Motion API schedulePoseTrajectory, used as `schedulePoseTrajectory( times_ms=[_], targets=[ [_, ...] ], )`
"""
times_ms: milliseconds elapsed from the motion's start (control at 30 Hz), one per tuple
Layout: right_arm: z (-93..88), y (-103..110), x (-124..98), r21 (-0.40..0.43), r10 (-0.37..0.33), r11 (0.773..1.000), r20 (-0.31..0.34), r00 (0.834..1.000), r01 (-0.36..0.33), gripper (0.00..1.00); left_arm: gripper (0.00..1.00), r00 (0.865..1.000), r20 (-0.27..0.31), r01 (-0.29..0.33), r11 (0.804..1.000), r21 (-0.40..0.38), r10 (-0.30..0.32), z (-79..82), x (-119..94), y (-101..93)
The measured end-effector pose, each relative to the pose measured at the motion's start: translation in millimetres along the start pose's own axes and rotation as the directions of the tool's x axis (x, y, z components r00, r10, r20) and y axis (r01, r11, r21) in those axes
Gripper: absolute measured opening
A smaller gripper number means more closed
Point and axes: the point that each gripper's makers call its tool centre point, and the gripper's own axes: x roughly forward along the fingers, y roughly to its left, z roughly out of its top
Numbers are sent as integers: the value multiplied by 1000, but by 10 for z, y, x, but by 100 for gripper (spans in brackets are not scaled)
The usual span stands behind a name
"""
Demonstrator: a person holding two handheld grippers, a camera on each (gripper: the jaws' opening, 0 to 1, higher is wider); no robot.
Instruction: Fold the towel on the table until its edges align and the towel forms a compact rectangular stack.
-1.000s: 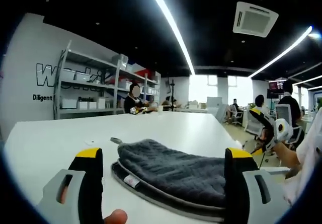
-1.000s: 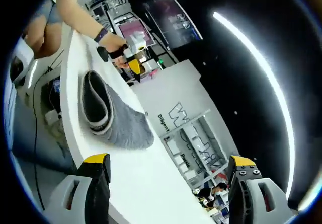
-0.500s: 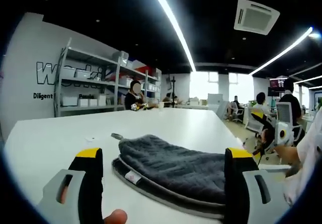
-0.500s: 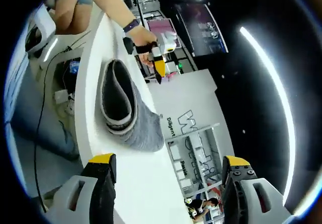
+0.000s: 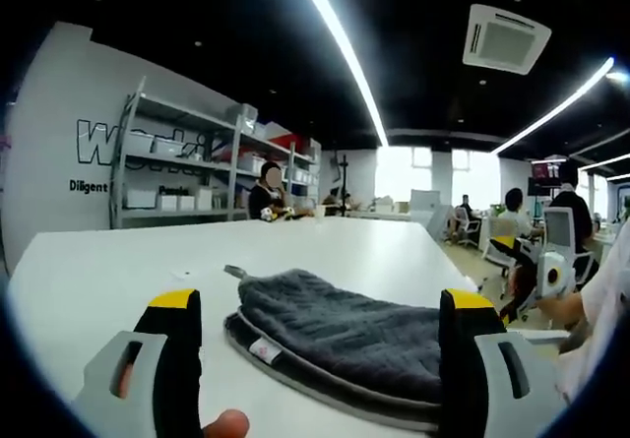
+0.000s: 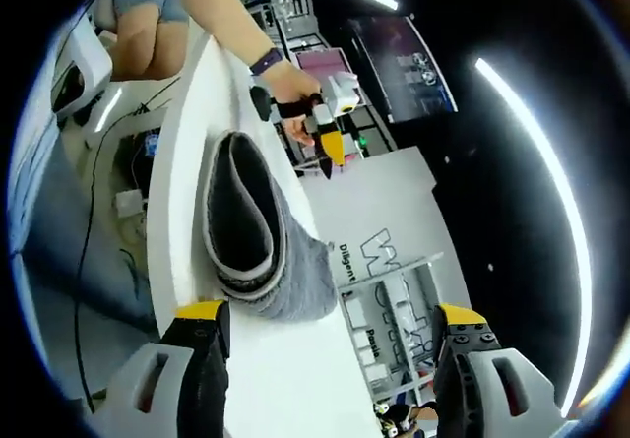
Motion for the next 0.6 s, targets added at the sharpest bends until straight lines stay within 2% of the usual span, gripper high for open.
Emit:
schedulePoseTrajectory(
  times_ms=[167, 333, 400, 467, 533, 600],
  targets=[
    [99, 98, 109, -41, 43, 998, 37, 998, -42, 77, 99, 1000, 1, -4, 1000, -3, 4, -10, -6, -16],
    [154, 264, 158, -55, 113, 993, 85, 990, -108, 53, 99, 1000, 3, -6, 1000, -12, 6, -8, -8, -1],
    [183, 414, 148, -68, 184, 982, 115, 976, -177, 36, 99, 1000, 4, -7, 1000, -12, 7, -8, -11, -4],
    [183, 496, 136, -63, 217, 976, 124, 968, -211, 23, 99, 1000, 5, -7, 1000, -14, 7, -5, -11, 0],
    [189, 499, 133, -78, 208, 977, 132, 969, -199, 21, 99, 1000, 3, -7, 1000, -15, 7, -12, -11, -7],
    [219, 533, 124, -74, 239, 970, 145, 960, -230, 17, 99, 1000, -1, -9, 1000, -16, 9, -23, -9, -2]
  ],
)
